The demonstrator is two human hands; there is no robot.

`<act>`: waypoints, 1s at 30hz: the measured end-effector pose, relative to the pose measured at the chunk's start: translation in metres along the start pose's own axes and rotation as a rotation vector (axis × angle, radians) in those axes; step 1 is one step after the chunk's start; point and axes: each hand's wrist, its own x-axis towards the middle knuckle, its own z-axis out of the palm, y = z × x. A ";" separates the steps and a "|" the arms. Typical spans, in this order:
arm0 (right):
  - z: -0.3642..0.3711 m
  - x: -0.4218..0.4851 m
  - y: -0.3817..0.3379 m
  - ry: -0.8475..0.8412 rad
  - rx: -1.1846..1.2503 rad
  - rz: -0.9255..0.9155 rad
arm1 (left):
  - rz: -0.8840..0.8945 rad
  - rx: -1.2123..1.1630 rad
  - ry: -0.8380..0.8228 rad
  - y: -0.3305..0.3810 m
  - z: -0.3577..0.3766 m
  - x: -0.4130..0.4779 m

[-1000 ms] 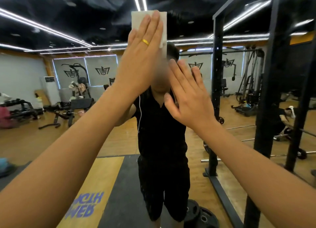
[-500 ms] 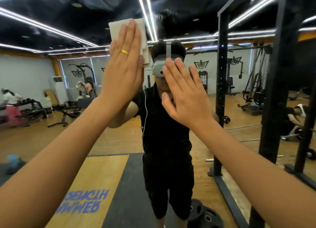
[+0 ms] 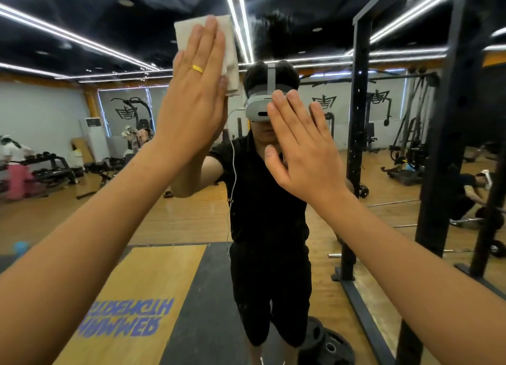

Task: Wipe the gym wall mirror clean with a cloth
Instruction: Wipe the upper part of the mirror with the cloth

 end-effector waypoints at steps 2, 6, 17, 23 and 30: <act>0.000 -0.001 0.001 -0.003 0.003 -0.002 | -0.040 -0.031 0.044 0.010 0.005 -0.008; -0.001 -0.001 0.002 0.009 0.005 -0.006 | -0.086 -0.056 0.041 0.029 0.017 -0.053; 0.000 0.000 0.001 -0.005 -0.003 -0.007 | -0.113 -0.043 0.103 0.023 0.014 -0.036; -0.002 -0.003 0.002 -0.001 0.005 -0.007 | -0.097 0.000 0.047 0.017 0.013 -0.059; -0.001 -0.006 0.005 0.000 -0.011 -0.022 | -0.206 -0.089 0.156 0.023 0.014 -0.014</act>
